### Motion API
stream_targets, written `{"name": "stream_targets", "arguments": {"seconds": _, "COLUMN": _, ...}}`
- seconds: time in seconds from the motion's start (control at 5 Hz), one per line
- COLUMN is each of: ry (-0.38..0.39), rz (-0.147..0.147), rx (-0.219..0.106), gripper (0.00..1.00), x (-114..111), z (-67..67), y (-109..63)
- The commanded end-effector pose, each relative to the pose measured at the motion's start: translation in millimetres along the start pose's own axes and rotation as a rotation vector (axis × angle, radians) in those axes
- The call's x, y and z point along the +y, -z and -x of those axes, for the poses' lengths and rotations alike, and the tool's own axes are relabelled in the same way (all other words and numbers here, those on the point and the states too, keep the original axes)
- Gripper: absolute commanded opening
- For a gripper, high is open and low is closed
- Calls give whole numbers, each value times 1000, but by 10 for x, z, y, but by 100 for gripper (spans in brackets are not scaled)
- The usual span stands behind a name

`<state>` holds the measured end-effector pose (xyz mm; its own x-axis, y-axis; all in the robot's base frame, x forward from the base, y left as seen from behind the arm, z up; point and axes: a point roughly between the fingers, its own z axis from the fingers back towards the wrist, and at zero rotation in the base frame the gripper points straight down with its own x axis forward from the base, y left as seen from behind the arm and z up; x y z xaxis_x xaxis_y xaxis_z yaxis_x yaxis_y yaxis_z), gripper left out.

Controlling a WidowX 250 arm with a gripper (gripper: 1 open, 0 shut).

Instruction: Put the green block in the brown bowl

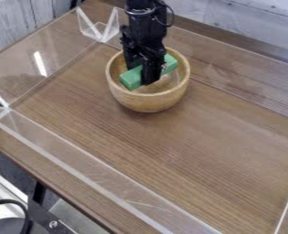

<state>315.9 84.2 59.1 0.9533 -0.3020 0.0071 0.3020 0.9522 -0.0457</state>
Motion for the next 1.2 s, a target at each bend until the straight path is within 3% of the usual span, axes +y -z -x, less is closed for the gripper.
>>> {"name": "stream_targets", "arguments": {"seconds": 0.0, "ry": 0, "rz": -55, "rx": -84, "gripper": 0, "x": 77, "z": -126, "y": -267}}
{"name": "stream_targets", "arguments": {"seconds": 1.0, "ry": -5, "rz": -45, "rx": -72, "gripper": 0, "x": 122, "z": -196, "y": -107}}
